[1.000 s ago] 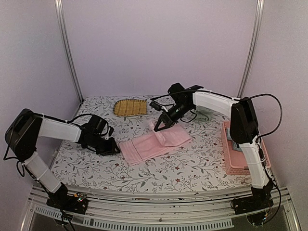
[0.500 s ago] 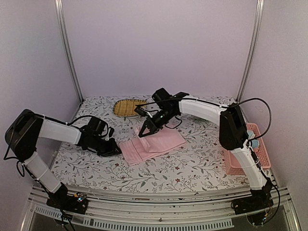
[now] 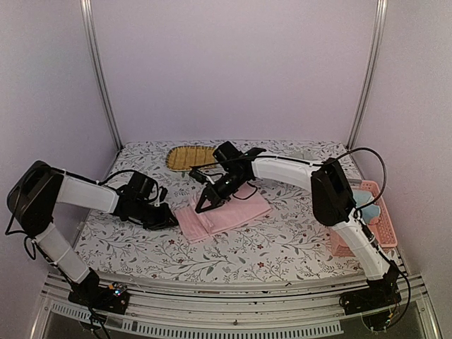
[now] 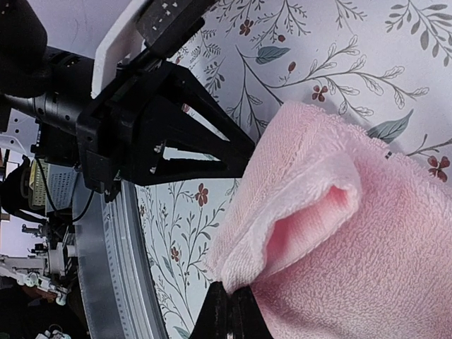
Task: Roll the towels
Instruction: Fold the towel at the center of the board.
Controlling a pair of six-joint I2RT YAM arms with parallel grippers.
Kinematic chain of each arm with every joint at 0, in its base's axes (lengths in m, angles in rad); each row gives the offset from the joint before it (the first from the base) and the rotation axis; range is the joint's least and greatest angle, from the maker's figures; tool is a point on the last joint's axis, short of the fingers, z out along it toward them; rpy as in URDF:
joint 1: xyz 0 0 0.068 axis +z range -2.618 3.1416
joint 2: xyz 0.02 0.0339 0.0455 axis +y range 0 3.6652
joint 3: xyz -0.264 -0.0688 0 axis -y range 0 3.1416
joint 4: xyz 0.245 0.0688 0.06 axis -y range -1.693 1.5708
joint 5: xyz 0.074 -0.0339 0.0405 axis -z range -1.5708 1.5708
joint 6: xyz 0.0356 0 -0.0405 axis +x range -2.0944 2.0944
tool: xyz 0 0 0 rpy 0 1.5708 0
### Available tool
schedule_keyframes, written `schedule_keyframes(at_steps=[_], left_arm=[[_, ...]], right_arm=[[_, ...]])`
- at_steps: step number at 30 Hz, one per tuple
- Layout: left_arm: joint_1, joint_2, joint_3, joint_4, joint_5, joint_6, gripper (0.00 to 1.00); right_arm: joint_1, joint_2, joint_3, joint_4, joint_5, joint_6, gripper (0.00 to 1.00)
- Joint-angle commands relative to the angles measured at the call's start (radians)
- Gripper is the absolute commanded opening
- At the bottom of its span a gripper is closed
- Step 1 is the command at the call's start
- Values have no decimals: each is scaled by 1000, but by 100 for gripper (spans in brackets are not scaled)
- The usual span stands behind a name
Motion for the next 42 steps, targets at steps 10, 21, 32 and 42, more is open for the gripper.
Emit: schedule_keyframes(at_steps=[10,21,32,42], left_arm=[[-16,18,-40,-13,0,-3,20],[-15,28,-36,-13,0,5,20],[-15,14,-42,-21,-7,9,20],[-15,12,-40,-19,-7,4,20]], right_arm=[[20,65,37,137,-33,94,2],[46,74,37,195,-67,139,2],[47,65,34,209,-61,151,3],[56,89,31,247,-60,179,18]])
